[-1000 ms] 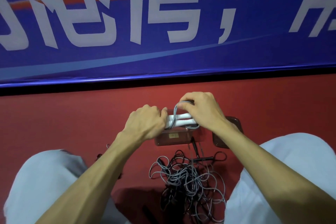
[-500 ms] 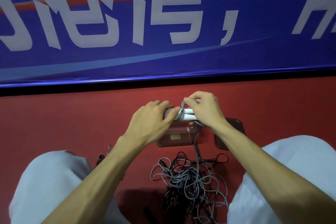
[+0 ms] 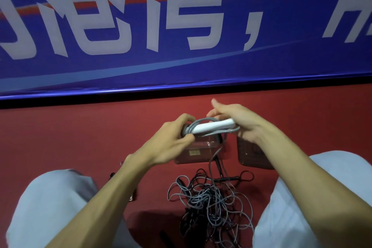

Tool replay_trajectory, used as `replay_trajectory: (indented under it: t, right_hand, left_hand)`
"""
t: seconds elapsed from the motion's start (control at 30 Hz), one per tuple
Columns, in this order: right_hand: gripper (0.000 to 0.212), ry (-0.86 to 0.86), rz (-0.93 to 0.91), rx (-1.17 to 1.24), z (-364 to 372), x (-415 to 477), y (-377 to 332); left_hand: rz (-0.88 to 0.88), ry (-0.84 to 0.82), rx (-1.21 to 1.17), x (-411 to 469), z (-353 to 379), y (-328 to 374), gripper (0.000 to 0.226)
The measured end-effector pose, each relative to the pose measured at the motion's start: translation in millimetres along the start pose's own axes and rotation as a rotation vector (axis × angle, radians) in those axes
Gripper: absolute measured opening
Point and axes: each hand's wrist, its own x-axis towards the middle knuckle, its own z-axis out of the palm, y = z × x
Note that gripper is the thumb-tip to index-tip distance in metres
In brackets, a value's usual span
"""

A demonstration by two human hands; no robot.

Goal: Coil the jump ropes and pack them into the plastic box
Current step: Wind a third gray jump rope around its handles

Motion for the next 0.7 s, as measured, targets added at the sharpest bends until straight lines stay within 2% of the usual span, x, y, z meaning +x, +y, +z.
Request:
replay_trajectory:
  t: [0.1, 0.17, 0.27, 0.43, 0.53, 0.63, 0.7]
  right_hand:
    - [0.05, -0.072, 0.034, 0.424, -0.7, 0.7, -2.3]
    - [0.052, -0.106, -0.01, 0.475, 3.6, 1.1, -3.3]
    - [0.037, -0.147, -0.049, 0.281, 10.8, -0.5, -3.8]
    - [0.016, -0.262, -0.093, -0.275, 18.7, -6.5, -2.4]
    - [0.007, -0.313, -0.037, -0.435, 18.6, -10.0, -0.4]
    - [0.004, -0.329, -0.006, -0.735, 14.4, -10.3, 4.7]
    - [0.014, -0.314, -0.001, -0.882, 14.2, -9.0, 7.5]
  left_hand:
    - [-0.051, 0.048, -0.325, 1.7, -6.4, 3.3, 0.027]
    - [-0.11, 0.093, -0.576, 3.8, -10.1, 6.3, 0.039]
    - [-0.142, 0.158, -0.753, 6.6, -14.3, 9.0, 0.047]
    - [-0.159, 0.237, -0.718, 9.0, -10.3, 3.8, 0.026]
    - [-0.162, 0.242, -0.677, 9.9, -6.4, -0.9, 0.025]
    - [-0.174, 0.241, -0.677, 11.8, -5.1, -5.1, 0.022]
    - [-0.191, 0.248, -0.669, 14.0, -2.8, -9.3, 0.02]
